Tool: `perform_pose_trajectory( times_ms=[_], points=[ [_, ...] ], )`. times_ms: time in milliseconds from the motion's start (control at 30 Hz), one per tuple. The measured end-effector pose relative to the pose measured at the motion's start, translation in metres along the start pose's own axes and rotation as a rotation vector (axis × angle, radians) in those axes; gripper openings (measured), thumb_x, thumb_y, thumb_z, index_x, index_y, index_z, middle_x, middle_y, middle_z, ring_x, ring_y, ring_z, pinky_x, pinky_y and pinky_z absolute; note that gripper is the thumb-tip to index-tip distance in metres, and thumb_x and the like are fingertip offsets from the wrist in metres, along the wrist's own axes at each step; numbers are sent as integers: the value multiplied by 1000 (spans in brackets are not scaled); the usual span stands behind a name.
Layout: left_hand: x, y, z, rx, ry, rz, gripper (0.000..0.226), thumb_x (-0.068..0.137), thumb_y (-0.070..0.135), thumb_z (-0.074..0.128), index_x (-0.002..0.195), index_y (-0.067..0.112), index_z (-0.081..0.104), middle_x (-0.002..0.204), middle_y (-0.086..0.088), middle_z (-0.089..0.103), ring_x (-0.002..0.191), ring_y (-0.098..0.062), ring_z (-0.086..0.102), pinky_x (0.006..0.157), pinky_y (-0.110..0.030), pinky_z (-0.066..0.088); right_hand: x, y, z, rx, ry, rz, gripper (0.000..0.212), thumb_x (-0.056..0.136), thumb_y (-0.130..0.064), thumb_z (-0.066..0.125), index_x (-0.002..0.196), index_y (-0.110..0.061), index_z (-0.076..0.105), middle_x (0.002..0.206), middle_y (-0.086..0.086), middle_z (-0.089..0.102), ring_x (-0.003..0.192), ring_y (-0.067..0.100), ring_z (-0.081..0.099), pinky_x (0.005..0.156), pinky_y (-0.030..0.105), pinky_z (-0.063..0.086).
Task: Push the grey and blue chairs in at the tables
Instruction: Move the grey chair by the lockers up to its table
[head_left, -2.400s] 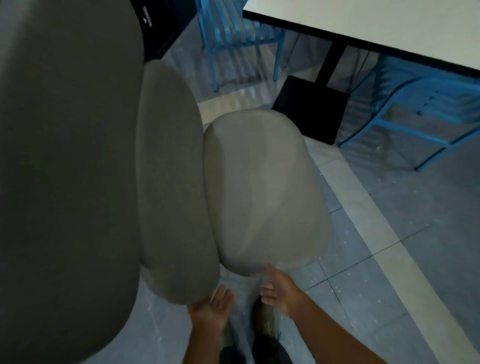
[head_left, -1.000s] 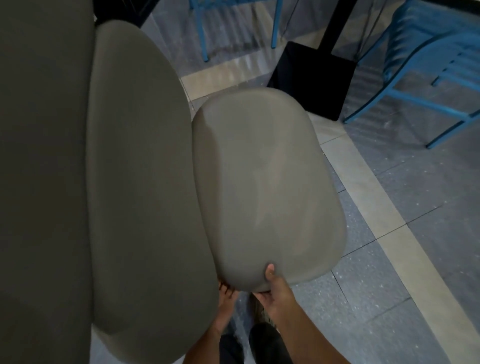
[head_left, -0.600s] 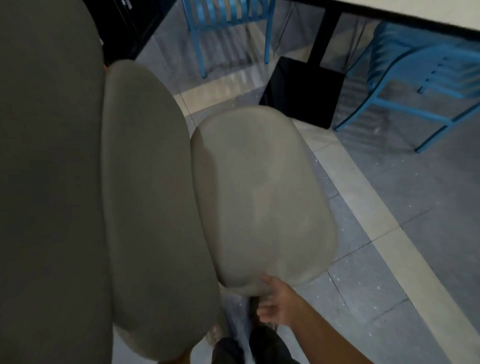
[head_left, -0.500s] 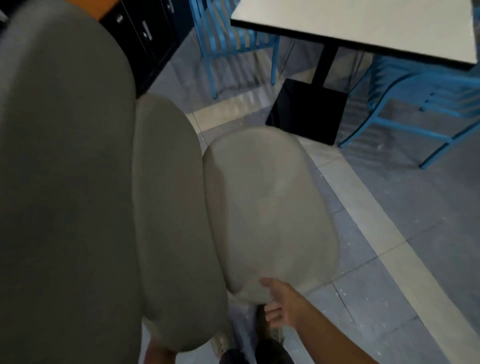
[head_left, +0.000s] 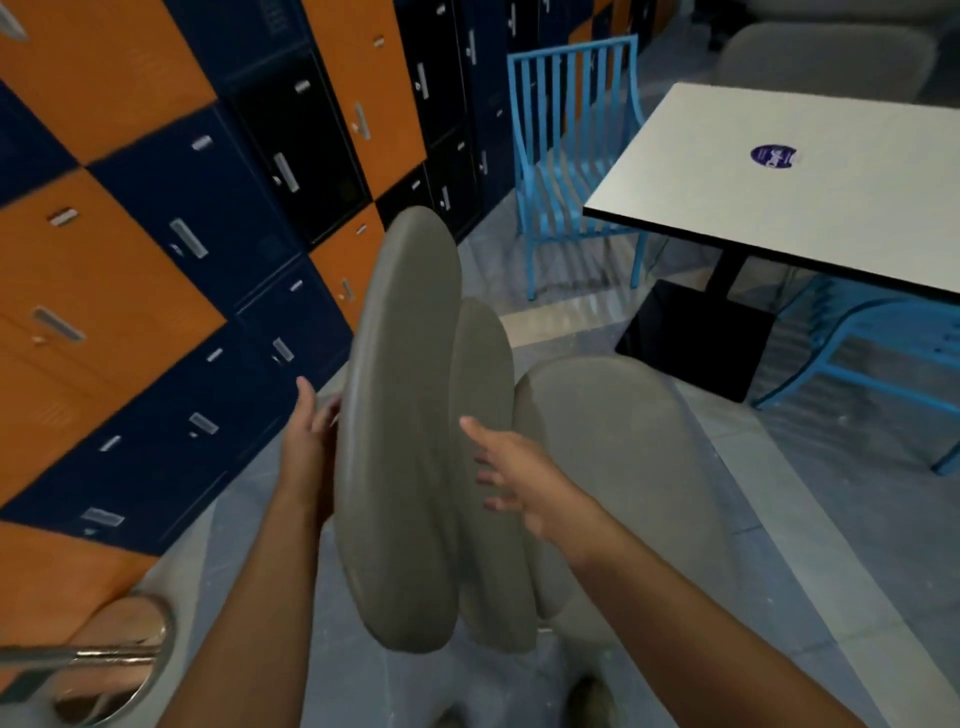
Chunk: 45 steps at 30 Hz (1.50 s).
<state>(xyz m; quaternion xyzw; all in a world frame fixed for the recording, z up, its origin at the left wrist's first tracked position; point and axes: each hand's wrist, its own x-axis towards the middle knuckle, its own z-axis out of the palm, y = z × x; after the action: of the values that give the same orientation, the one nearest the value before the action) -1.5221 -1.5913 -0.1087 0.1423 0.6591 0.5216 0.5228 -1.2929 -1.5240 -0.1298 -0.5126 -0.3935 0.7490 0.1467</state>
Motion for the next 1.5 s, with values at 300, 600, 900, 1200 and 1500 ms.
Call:
perform_pose_trajectory(
  times_ms=[300, 600, 900, 1200, 1500],
  points=[
    [22, 101, 22, 595, -148, 189, 41, 87, 78, 51, 109, 44, 59, 110, 7, 69, 94, -18, 71, 65, -36, 60, -32, -38, 127, -474, 37, -322, 108, 64, -53, 88, 152, -26, 31, 147, -7, 46, 116, 10, 56, 92, 33, 54],
    [48, 77, 34, 967, -51, 304, 106, 87, 31, 64, 159, 39, -13, 141, -16, 54, 114, -37, 59, 98, -48, 53, -28, -13, 158, -807, 293, -227, 112, 86, -26, 70, 162, -17, -12, 171, 9, 3, 153, 33, 22, 118, 44, 34],
    [42, 62, 26, 1063, 19, 344, 100, 85, 32, 56, 159, 39, -12, 135, -17, 55, 109, -39, 59, 91, -47, 54, -52, -3, 160, -828, 296, -249, 108, 82, -21, 67, 162, -19, -4, 163, 11, 25, 138, 34, 44, 101, 38, 47],
    [3, 36, 5, 1050, 89, 332, 97, 89, 30, 54, 160, 36, -13, 147, -16, 50, 116, -41, 58, 84, -42, 50, -94, 24, 162, -862, 229, -303, 97, 79, -17, 70, 158, -14, 14, 144, 16, 45, 118, 34, 57, 80, 35, 48],
    [-76, -13, -12, 1009, 196, 286, 98, 87, 34, 53, 159, 36, -14, 146, -17, 49, 119, -43, 56, 90, -46, 50, -154, 74, 149, -943, 130, -258, 105, 82, -16, 69, 163, -24, 2, 151, 11, 43, 124, 32, 54, 96, 40, 52]
  ],
)
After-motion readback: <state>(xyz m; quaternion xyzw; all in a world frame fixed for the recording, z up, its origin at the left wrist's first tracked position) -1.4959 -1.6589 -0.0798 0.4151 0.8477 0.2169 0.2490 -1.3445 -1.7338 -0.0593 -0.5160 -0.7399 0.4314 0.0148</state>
